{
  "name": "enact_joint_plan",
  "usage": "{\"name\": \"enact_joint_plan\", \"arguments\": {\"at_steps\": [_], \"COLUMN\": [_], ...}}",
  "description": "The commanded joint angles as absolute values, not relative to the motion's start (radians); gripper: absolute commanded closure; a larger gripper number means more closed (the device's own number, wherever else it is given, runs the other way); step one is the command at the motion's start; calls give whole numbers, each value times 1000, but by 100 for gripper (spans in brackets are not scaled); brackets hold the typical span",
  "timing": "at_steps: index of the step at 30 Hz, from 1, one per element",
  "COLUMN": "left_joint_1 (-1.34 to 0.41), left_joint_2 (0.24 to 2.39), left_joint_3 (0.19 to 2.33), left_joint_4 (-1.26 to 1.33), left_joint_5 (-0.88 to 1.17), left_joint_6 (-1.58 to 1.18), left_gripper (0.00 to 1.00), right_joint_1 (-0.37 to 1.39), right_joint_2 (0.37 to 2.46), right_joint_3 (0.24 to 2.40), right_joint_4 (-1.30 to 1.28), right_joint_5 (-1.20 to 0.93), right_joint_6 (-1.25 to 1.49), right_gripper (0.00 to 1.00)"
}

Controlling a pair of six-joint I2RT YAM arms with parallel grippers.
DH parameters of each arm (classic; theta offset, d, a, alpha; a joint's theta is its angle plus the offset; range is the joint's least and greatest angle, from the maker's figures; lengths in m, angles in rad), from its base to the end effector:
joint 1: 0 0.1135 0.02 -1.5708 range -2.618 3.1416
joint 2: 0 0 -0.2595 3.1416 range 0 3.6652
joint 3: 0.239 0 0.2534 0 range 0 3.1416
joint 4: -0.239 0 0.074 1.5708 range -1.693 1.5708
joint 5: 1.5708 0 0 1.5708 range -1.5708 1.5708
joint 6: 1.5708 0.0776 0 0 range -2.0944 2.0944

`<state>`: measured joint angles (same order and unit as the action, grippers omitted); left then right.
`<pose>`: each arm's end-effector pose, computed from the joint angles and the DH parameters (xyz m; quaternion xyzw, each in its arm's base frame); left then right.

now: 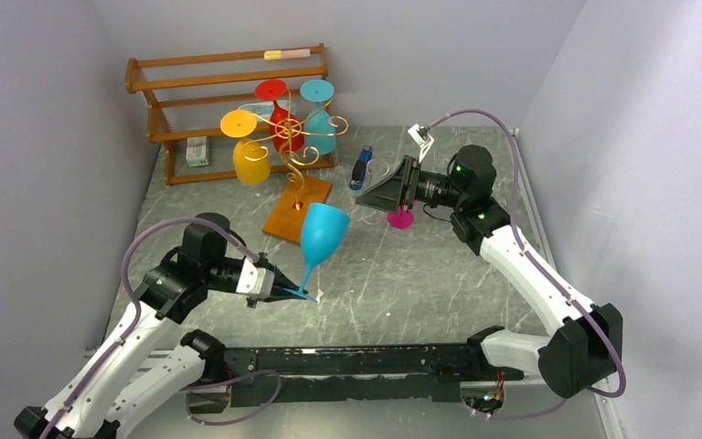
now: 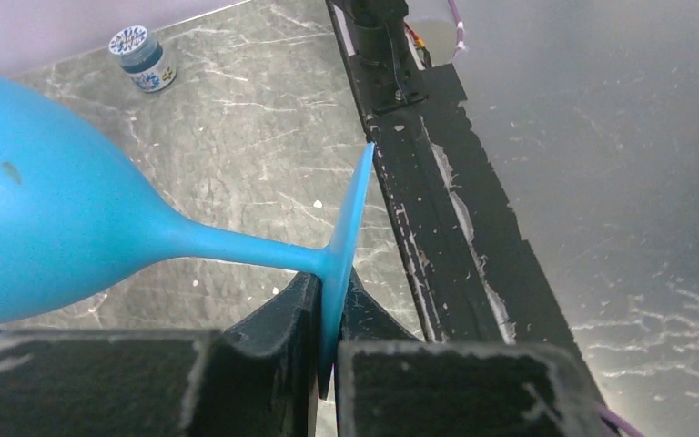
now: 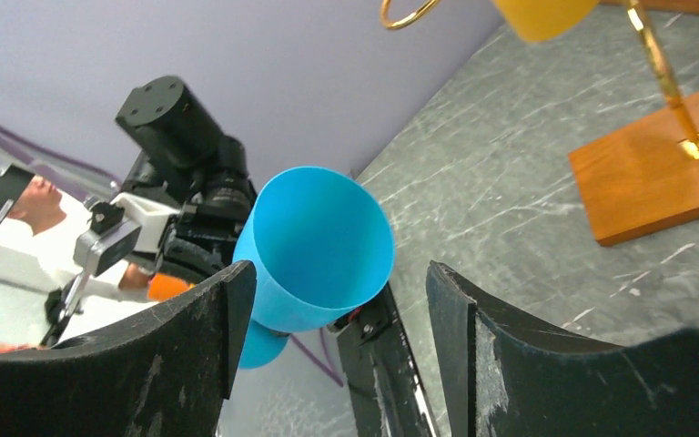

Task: Take the wine glass off the wine glass rack
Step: Place the wine glass at the center of the board.

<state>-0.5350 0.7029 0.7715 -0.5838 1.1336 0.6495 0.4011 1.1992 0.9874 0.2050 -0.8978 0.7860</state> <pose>0.0988 -0.1403 0.3053 0.6312 0.4537 -0.4388 0.4507 0.2538 0.1736 0.3613 -0.1779 0.6859 0.6103 0.3541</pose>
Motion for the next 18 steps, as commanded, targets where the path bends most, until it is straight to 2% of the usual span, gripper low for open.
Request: {"name": "enact_joint_plan", "arguments": {"at_steps": [1, 5, 10, 13, 18], "left_joint_1": [-540, -540, -540, -540, -540], "left_joint_2": [702, 735, 790, 801, 796], "left_joint_3": [803, 819, 865, 874, 867], "left_joint_4": [-656, -708, -829, -844, -831], "left_joint_5": [1206, 1216, 1236, 1232, 1225], "left_joint_6": [882, 953, 1083, 1094, 1081], "left_gripper": [95, 95, 95, 95, 95], "right_joint_1": [427, 471, 561, 596, 601], "right_joint_2": [1201, 1234, 1297, 1327, 1337], "right_joint_3": [1030, 1071, 1157, 1196, 1193], "right_joint_4": [228, 248, 85, 7, 40], "right_joint_5": [-1018, -1074, -1078, -1077, -1118], "right_joint_6": [766, 797, 696, 646, 678], "right_gripper": [28, 29, 32, 36, 45]}}
